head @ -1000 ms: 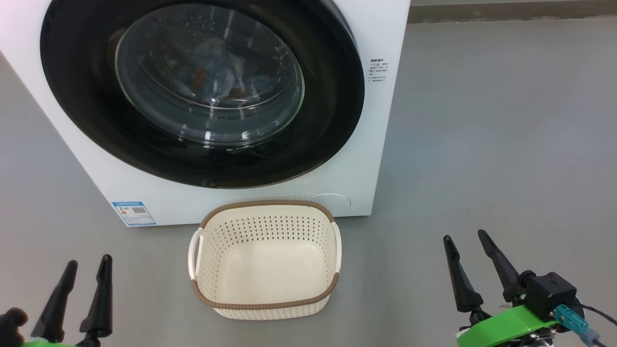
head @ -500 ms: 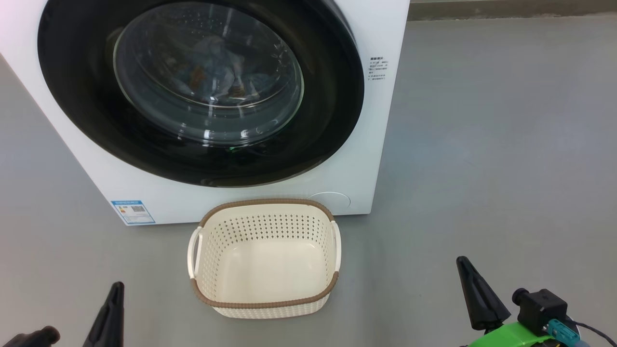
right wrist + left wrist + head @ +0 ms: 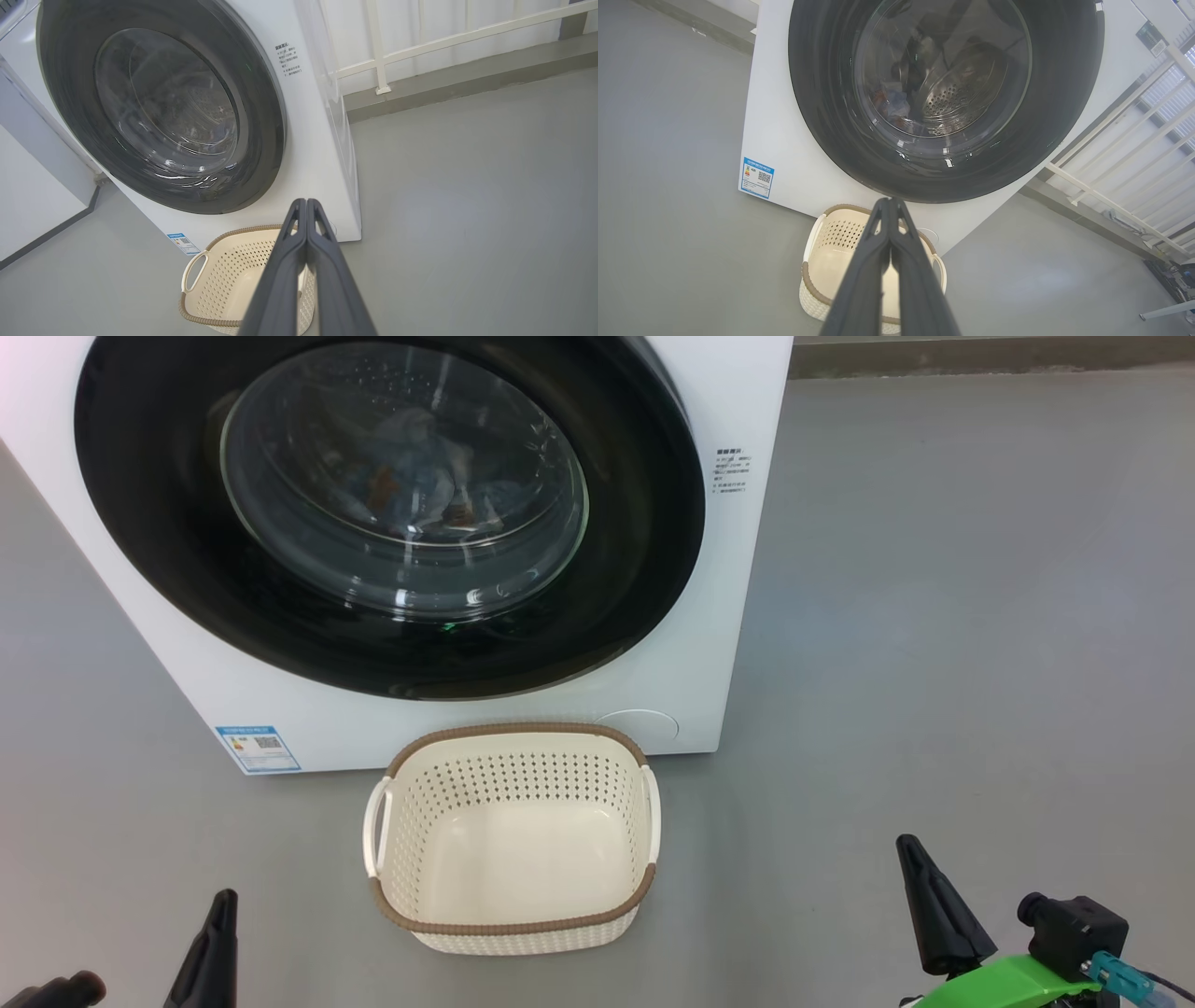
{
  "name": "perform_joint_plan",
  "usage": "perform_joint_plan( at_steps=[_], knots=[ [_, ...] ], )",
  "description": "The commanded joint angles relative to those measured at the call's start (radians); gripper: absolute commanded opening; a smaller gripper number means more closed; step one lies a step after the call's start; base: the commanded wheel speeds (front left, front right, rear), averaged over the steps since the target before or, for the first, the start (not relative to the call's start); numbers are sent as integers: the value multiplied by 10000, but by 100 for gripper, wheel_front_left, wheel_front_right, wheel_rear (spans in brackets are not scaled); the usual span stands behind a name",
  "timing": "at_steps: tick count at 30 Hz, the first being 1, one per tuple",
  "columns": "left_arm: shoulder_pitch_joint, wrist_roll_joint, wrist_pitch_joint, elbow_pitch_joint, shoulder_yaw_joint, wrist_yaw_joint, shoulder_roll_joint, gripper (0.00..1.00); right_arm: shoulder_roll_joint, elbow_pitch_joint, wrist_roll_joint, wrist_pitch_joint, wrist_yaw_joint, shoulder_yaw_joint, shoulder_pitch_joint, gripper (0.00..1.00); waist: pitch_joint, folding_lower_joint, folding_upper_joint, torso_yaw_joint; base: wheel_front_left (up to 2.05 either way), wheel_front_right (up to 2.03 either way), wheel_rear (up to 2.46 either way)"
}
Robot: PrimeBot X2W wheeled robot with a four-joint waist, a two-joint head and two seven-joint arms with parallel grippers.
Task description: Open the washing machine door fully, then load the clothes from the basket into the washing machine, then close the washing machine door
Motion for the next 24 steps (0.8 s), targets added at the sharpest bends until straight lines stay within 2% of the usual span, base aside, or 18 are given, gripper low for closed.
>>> perform_joint_plan(
  at_steps=[1, 24],
  knots=[
    [-350, -234, 37, -140, 228, -3, 151, 0, -84, -204, 341, 30, -3, -3, -315, 0, -4, -1, 0, 0, 0, 0, 0],
    [-648, -1823, 686, 133, 647, -9, -317, 0, -177, -110, 3027, 611, -7, -132, -471, 0, -49, -1, 0, -6, 0, 0, 0]
  ],
)
